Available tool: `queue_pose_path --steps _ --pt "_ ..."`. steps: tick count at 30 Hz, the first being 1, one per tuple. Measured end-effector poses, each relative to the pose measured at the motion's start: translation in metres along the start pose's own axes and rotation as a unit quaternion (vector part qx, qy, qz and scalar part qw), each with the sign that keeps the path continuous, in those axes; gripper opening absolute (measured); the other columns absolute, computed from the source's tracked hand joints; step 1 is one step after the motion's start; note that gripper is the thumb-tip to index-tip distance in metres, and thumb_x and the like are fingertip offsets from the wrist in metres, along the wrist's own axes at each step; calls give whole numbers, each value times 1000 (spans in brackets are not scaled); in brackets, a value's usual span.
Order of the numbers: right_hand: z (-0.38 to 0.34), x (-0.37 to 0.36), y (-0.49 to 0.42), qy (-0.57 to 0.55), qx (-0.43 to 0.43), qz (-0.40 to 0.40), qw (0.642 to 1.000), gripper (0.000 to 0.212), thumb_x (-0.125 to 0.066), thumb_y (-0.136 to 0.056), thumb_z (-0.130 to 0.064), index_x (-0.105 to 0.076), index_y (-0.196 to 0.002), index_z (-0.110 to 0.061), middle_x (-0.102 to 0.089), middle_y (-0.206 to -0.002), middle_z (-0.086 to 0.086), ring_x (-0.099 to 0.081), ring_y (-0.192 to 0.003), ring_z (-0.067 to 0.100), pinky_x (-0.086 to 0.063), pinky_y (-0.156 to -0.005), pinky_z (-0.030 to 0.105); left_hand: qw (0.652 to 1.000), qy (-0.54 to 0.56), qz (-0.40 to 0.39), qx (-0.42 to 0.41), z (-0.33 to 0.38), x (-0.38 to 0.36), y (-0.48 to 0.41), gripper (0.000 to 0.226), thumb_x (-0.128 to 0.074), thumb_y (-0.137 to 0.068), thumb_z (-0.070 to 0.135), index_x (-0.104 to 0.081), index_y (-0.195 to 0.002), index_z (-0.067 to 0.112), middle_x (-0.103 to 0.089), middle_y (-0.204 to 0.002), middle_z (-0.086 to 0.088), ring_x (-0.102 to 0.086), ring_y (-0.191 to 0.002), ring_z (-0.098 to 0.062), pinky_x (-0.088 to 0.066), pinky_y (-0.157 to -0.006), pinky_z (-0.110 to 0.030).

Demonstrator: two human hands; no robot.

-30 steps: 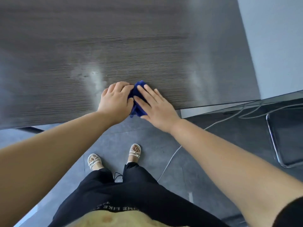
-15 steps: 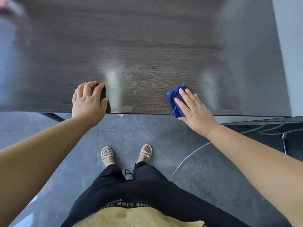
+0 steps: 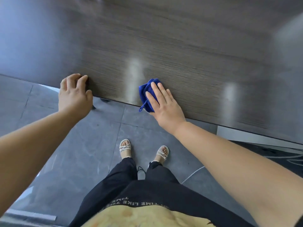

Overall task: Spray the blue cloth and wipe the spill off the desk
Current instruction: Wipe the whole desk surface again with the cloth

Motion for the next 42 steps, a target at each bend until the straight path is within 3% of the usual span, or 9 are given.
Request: queue_pose_path --steps 7,11,13,18,20,26,35,39,42 --pt "-106 -11 -108 -2 20 -44 999 73 -78 -71 -30 -49 -135 -10 -42 -143 19 -40 -132 35 -33 -106 45 999 34 -4 -2 -52 24 -20 48 -41 -90 8 -38 -138 9 -34 -144 -11 -27 -132 -31 -26 -106 -39" --pt "-164 -8 -162 -23 48 -104 993 66 -43 -97 -34 -10 -151 -16 2 -158 12 2 -145 29 1 -116 40 993 117 7 29 -60 34 -28 52 -38 -88 4 -36 -140 11 -36 -143 -11 -30 -132 -28 -23 -108 -32" --pt "-170 -6 -170 -28 44 -112 992 66 -40 -98 -35 -6 -151 -17 7 -158 9 7 -145 26 4 -116 38 990 135 13 31 -63 37 -29 53 -38 -88 4 -35 -141 10 -37 -143 -11 -30 -133 -26 -22 -109 -30" --pt "-111 -4 -113 -38 61 -63 995 69 -71 -80 -25 -40 -141 -15 -32 -151 12 -31 -138 31 -26 -109 49 993 120 -12 7 -56 32 -26 51 -39 -92 13 -33 -142 12 -33 -144 -10 -24 -133 -27 -20 -109 -32" --pt "-70 1 -72 -32 26 -84 996 75 -74 -76 -27 -37 -140 -15 -35 -149 13 -32 -137 31 -26 -107 52 995 94 -13 -16 -51 27 -26 50 -37 -90 22 -38 -139 14 -35 -143 -8 -25 -132 -29 -23 -107 -35" --pt "-34 15 -40 -52 -43 -145 987 67 -34 -88 -46 -31 -144 -9 -22 -153 18 -18 -140 35 -18 -106 54 998 44 -14 -49 -38 21 -30 41 -43 -93 25 -47 -133 20 -35 -142 -3 -24 -133 -27 -16 -110 -36" --pt "-107 6 -178 -37 -24 -143 989 76 -28 -92 -61 -9 -151 -17 5 -158 11 6 -145 28 2 -115 48 999 44 -23 5 -34 36 -57 39 -37 -96 27 -45 -134 19 -35 -144 -4 -23 -135 -27 -19 -110 -38" --pt "-52 9 -174 -8 102 -136 985 68 -26 -90 -57 -31 -146 -19 -22 -155 10 -24 -141 32 -21 -110 55 999 41 -31 15 -23 44 -80 40 -37 -97 30 -45 -135 20 -34 -144 -4 -24 -135 -28 -21 -110 -39" --pt "22 18 -183 20 57 -120 991 64 -34 -91 -52 -36 -144 -16 -26 -154 11 -27 -139 37 -24 -109 56 998 38 -43 26 -11 48 -97 38 -37 -97 34 -48 -131 20 -35 -143 -4 -26 -133 -28 -24 -108 -37"
Point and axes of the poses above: each hand's wrist, its own y-axis away from the middle knuckle, its own x-axis out of the back of the hand, z = x × y, the point moved 1 cm from there along -y, towards the middle knuckle
